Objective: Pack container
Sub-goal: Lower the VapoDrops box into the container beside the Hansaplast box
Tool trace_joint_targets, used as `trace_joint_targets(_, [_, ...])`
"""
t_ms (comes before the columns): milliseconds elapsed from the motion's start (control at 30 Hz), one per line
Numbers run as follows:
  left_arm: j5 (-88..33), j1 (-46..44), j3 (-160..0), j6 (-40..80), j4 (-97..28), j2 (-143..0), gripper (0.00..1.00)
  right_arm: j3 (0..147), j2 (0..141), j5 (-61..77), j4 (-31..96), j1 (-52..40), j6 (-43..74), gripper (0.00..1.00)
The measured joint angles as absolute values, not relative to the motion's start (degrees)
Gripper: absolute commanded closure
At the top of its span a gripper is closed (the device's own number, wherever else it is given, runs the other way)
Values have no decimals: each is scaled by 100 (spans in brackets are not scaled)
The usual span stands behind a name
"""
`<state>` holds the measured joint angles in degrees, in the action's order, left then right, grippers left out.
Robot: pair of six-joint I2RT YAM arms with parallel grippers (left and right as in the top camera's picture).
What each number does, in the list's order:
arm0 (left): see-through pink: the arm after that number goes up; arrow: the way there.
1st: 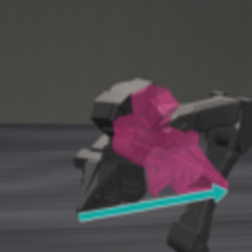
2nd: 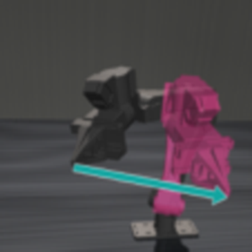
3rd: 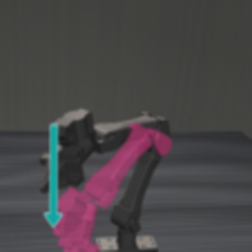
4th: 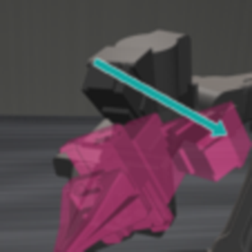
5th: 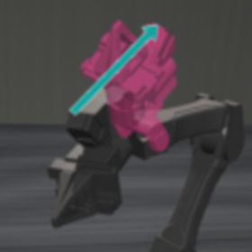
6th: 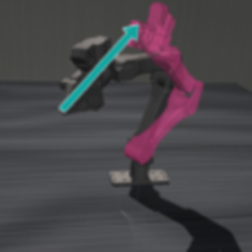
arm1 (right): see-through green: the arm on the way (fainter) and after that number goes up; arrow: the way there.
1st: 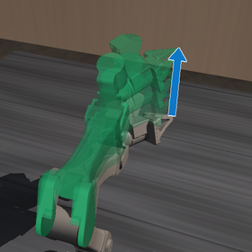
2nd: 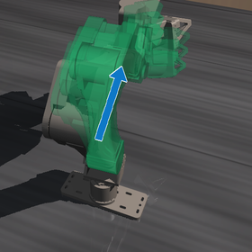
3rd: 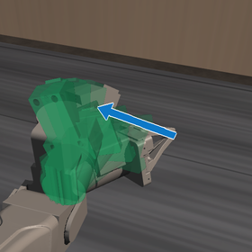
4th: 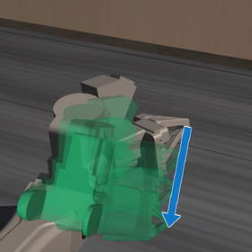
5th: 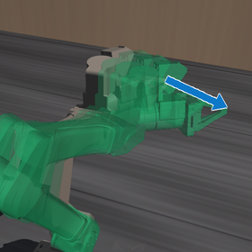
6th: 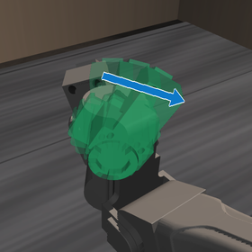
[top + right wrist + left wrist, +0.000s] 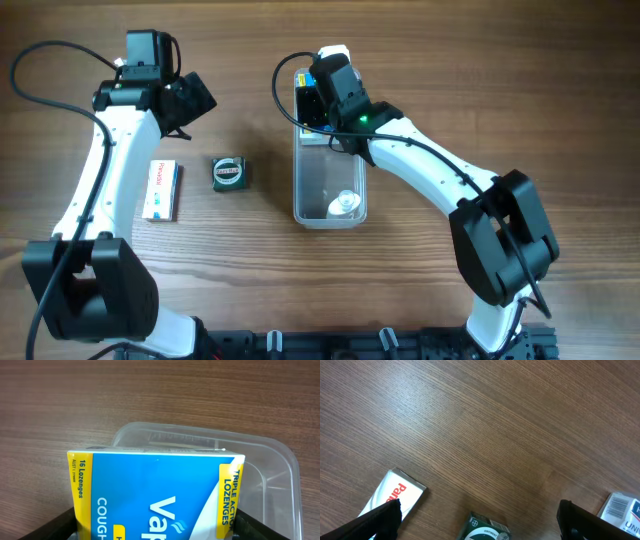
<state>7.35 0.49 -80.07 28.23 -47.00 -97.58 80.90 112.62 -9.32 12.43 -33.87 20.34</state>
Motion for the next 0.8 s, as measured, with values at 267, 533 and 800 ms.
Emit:
trace_joint_targets(267, [735,49,-8007,2823,-4700,-9758,0,8097,11424,-950,1214,-3387,2034,20])
trace_joint_targets(533, [735,49,-8007,2823,-4703,-9758,0,8097,11456,-950,1214,-3387,2034,20])
trace_joint_targets(800, [735,49,-8007,2823,-4703,-9758,0,8097,11465,-950,1236,-3387,2034,20])
